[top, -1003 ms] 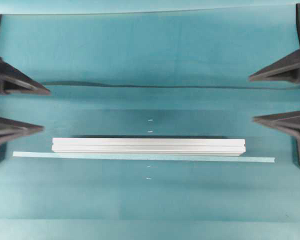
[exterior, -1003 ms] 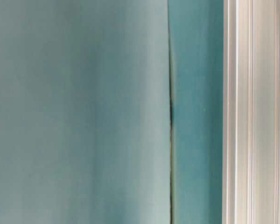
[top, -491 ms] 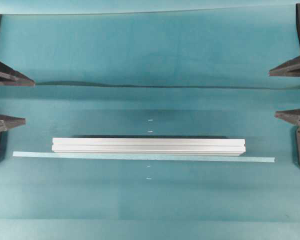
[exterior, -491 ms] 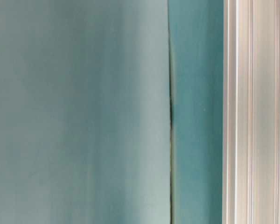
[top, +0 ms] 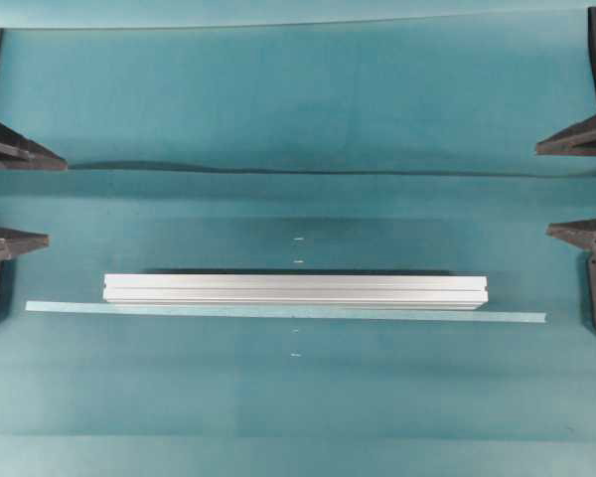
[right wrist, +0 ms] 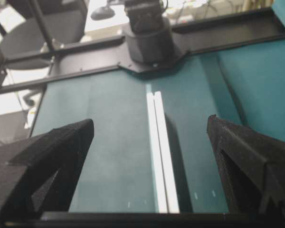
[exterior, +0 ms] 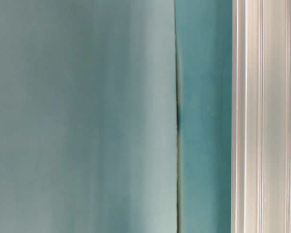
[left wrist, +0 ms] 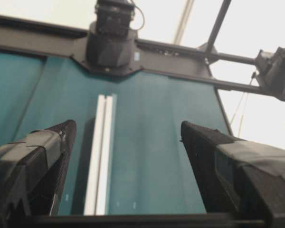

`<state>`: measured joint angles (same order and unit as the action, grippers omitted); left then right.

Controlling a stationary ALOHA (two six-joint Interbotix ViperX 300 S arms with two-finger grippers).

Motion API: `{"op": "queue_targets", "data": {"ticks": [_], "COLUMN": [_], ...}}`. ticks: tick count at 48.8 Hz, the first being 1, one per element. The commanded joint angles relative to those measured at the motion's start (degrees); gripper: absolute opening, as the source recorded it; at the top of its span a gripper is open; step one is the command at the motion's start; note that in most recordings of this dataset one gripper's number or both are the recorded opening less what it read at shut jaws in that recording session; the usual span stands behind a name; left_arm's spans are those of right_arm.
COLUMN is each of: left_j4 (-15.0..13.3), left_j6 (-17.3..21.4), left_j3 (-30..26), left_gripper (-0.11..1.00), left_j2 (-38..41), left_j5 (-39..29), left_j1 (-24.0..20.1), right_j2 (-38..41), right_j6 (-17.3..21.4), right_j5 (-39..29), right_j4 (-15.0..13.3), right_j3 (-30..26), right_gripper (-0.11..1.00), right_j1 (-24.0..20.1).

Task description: Lift the metal rail with both hands.

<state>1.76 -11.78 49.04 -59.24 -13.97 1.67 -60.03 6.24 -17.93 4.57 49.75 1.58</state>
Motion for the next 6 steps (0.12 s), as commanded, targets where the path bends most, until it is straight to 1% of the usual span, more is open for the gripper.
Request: {"op": "queue_targets", "data": {"ticks": [1,6], "left_j4": [0.1,0.1], "left_j6": [0.0,0.0], "left_j3": [-0.8,-0.8], "left_gripper": [0.90,0.90], "left_j2": [0.2,0.2], "left_j5": [0.5,0.4], "left_j1": [0.0,-0.1], "right_j2": [0.2,0.2], "right_j6": [0.1,0.1], "right_j5": [0.6,0.6], "right_j4": [0.0,-0.1], "right_j3": [-0.4,-0.4], "right_gripper": [0.99,0.99], "right_j1": [-0.1,0.0]}}
